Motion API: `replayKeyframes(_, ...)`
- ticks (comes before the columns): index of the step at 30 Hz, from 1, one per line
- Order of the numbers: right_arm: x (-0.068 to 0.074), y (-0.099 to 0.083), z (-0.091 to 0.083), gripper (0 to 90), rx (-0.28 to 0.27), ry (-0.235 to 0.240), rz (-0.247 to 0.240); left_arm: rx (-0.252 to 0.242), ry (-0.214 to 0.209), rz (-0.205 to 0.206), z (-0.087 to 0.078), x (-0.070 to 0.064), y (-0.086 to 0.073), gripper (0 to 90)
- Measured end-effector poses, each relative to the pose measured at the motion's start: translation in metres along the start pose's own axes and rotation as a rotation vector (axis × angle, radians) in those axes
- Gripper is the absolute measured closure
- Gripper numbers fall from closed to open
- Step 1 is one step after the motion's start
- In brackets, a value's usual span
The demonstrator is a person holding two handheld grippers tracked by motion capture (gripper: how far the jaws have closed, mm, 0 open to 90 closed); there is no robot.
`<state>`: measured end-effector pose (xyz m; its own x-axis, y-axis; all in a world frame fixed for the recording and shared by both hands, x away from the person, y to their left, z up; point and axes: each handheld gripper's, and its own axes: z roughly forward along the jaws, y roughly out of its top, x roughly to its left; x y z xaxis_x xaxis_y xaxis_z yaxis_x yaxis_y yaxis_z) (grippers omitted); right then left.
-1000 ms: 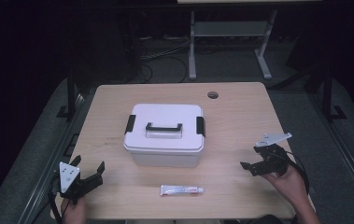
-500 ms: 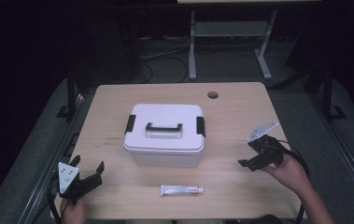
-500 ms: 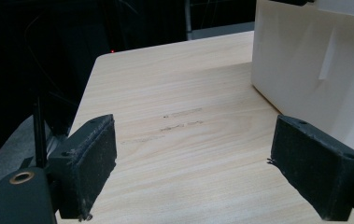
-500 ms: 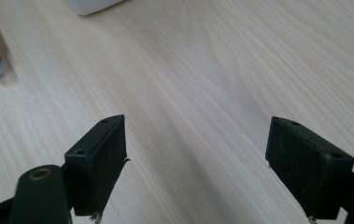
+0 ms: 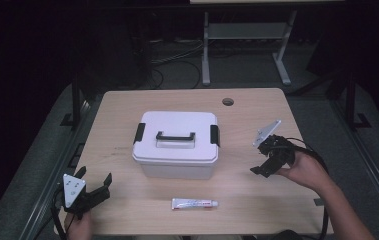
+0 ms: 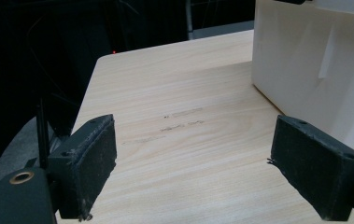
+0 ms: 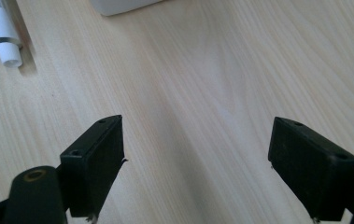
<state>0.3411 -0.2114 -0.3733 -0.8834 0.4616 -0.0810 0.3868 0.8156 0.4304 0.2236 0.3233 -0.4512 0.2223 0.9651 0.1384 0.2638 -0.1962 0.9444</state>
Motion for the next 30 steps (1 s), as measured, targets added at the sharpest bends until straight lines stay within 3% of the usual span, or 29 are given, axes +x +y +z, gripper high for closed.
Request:
replayKeyframes(8,-0.001,0.012,-0.004,19.6,0.039,0.014,-0.045,-0.001,0.005,0.001,0.000,0.000,0.000,13.6)
replayKeyframes(16,0.005,0.048,-0.021,22.6,0.046,0.041,-0.122,0.001,0.001,0.006,0.001,-0.003,0.000,13.6)
replayKeyframes(22,0.009,0.072,-0.032,22.7,0.053,0.035,-0.169,0.013,-0.003,0.008,0.002,-0.003,0.000,13.6)
replayKeyframes(30,0.014,0.097,-0.037,22.7,0.064,0.055,-0.212,0.006,-0.003,0.002,0.002,-0.003,0.000,13.5)
